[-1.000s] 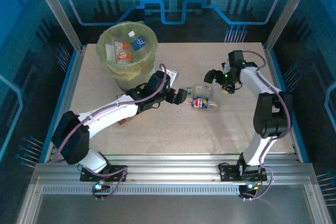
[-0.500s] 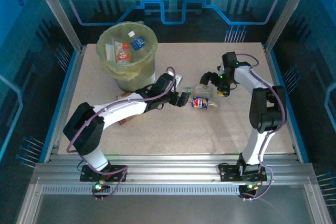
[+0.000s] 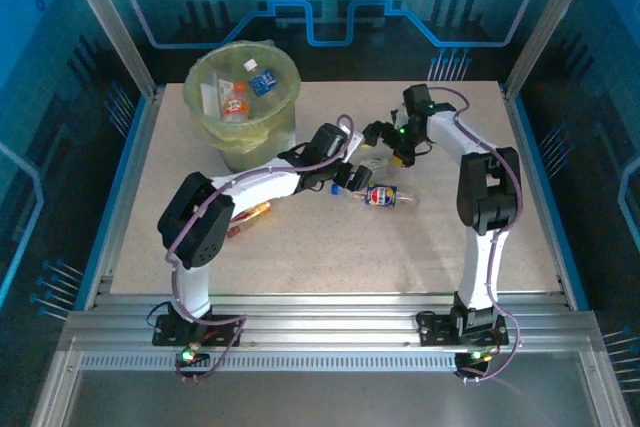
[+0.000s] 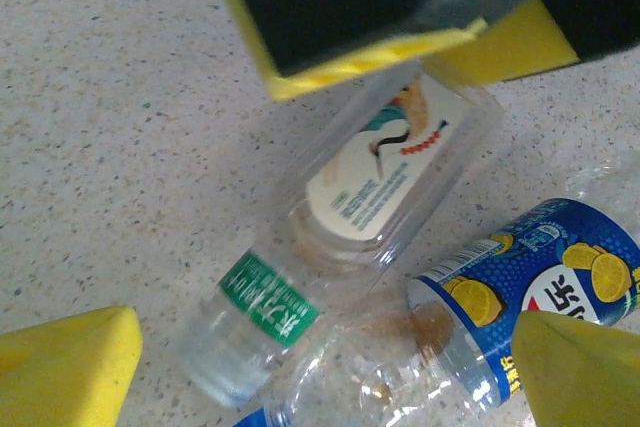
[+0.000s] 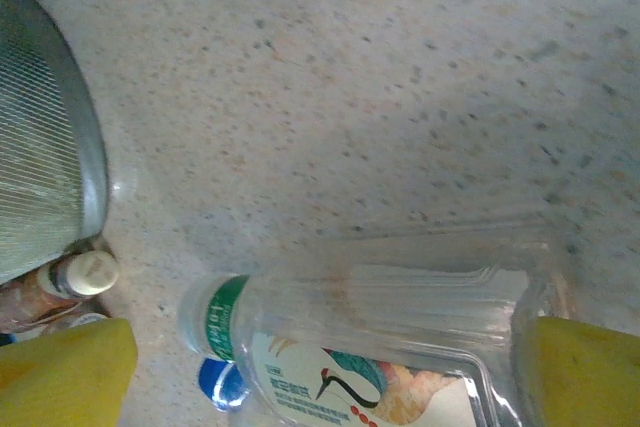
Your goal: Put the plastic bottles in the bin
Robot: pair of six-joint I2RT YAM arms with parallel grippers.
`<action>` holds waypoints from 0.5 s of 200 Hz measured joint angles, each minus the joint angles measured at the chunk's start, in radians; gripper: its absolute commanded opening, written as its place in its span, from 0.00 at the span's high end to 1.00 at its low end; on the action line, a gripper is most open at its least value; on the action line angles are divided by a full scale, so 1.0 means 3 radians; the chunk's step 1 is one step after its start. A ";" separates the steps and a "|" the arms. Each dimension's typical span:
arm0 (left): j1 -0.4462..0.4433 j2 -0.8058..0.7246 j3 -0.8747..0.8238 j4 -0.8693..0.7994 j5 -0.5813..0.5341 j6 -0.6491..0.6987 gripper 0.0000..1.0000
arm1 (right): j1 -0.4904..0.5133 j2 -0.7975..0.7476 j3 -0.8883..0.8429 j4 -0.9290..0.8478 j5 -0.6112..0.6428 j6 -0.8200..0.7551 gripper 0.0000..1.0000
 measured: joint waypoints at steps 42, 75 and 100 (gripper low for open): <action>0.0045 0.0261 0.0267 -0.0102 0.0153 0.0084 0.09 | 0.0023 0.0209 0.0284 0.0018 -0.0195 0.0000 0.00; 0.0125 0.0435 0.0530 -0.0223 0.0237 0.0081 0.11 | -0.0055 0.0219 0.0332 -0.0006 -0.0217 0.0043 0.00; 0.0156 0.0598 0.0804 -0.0347 0.0258 0.0081 0.11 | -0.0247 0.0193 0.0331 -0.0023 -0.0187 0.0081 0.00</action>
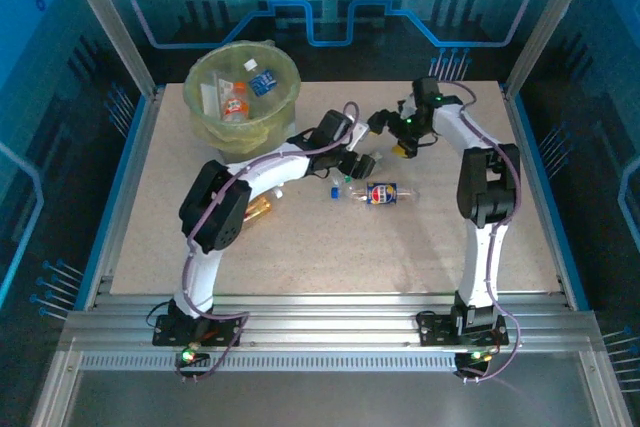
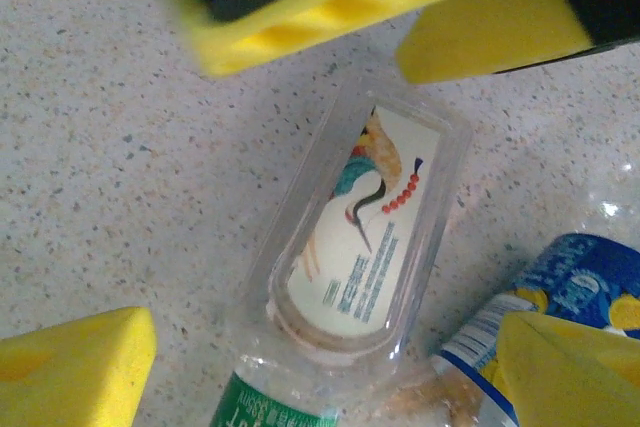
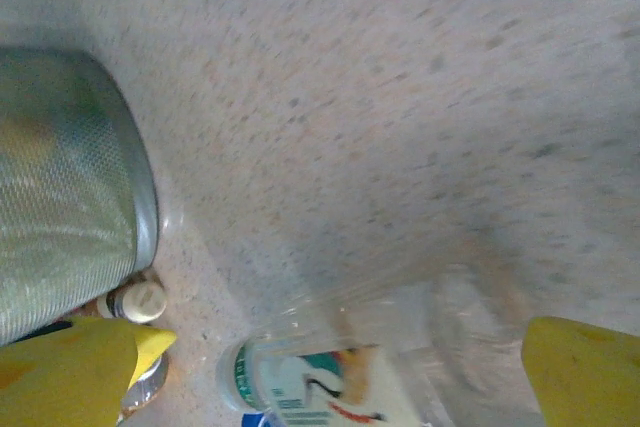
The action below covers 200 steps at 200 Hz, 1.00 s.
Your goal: Put the plastic bottles in the bin
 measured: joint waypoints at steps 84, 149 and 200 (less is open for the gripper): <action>0.0003 0.0607 0.0818 -0.0534 0.0042 0.0089 0.09 | -0.0370 -0.0787 -0.0487 -0.0058 0.0323 0.0009 0.00; 0.0003 0.0842 0.1127 -0.0802 0.0064 0.0148 0.09 | -0.0370 -0.1073 -0.0706 -0.0093 0.0473 0.0009 0.00; 0.0003 0.1076 0.1369 -0.0974 0.0051 0.0155 0.21 | -0.0370 -0.1283 -0.0765 -0.0109 0.0556 0.0008 0.00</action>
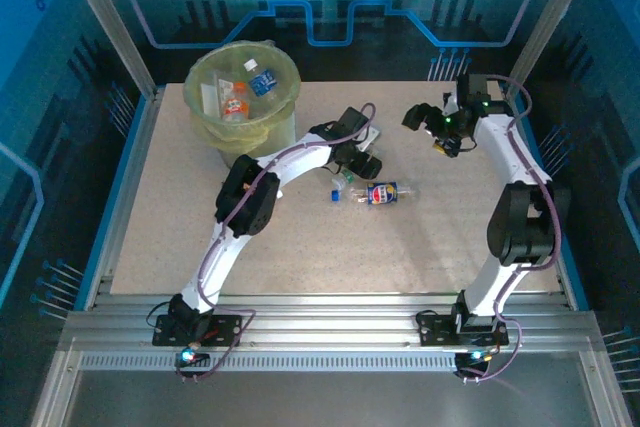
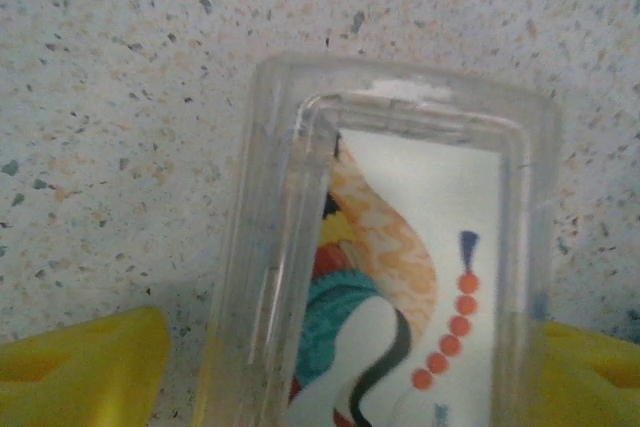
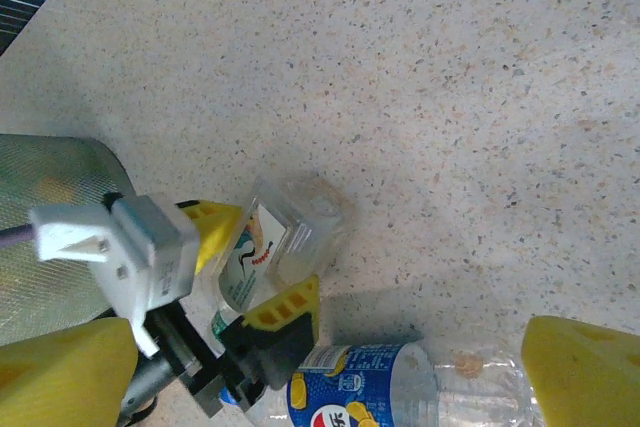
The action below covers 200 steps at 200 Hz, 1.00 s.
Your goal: Put the plastic bottles in the bin
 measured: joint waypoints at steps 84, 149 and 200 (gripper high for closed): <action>0.0000 0.0017 0.0052 -0.0081 -0.0139 0.0045 0.49 | 0.0000 -0.0243 -0.0243 -0.0027 0.0094 0.0000 0.00; -0.0025 -0.0473 0.0219 -0.0155 -0.0195 0.0205 0.56 | 0.0000 -0.0567 -0.0412 -0.0031 0.0285 -0.0017 0.00; -0.0128 -0.1542 0.0320 -0.0099 -0.0230 0.0247 0.56 | 0.0000 -0.0772 -0.0488 -0.0057 0.0430 -0.0079 0.00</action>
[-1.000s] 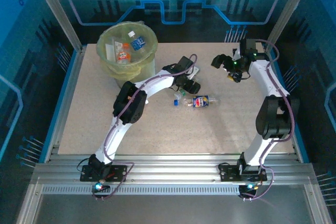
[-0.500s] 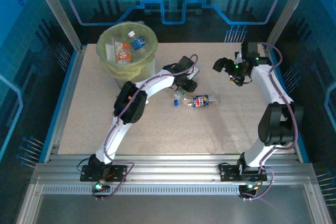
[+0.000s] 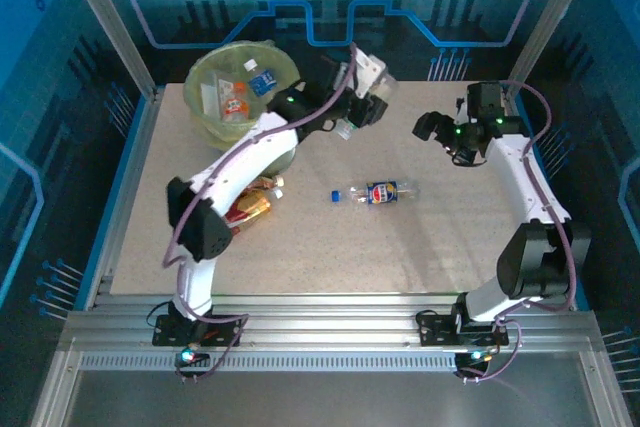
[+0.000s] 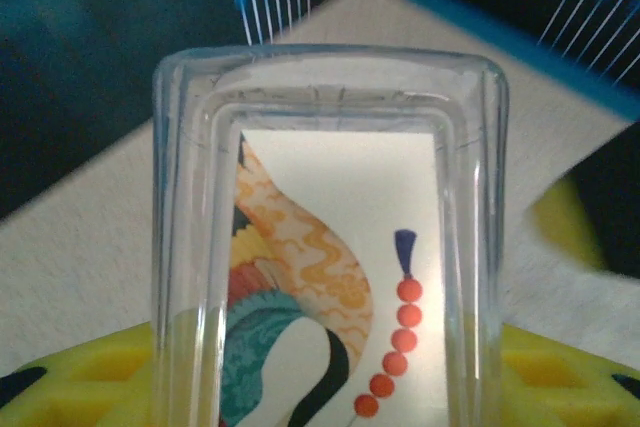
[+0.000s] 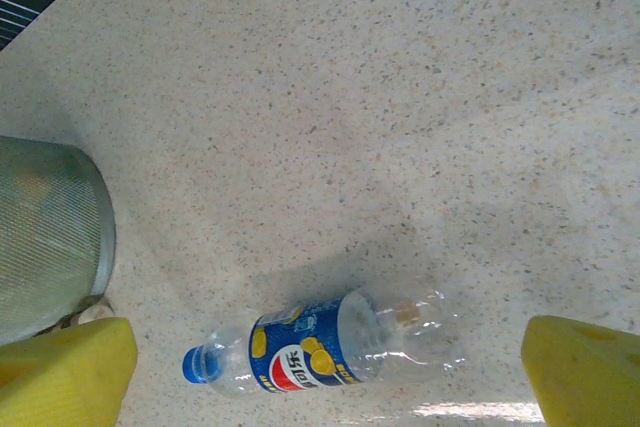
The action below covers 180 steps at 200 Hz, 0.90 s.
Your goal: Put the plastic bottles in the bin
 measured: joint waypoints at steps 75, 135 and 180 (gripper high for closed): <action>0.0203 -0.1111 -0.0729 0.0430 -0.0427 -0.0003 0.60 | 0.0050 -0.0145 -0.0104 -0.0018 0.0158 -0.0075 0.00; 0.0985 -0.1611 -0.1531 0.0661 -0.0559 -0.0445 0.66 | 0.0177 -0.0203 -0.0104 -0.0032 0.0224 -0.0089 0.00; 0.1424 -0.1820 -0.1815 0.0837 -0.0585 -0.0738 0.67 | 0.0192 -0.0238 -0.0104 -0.0034 0.0263 -0.0088 0.00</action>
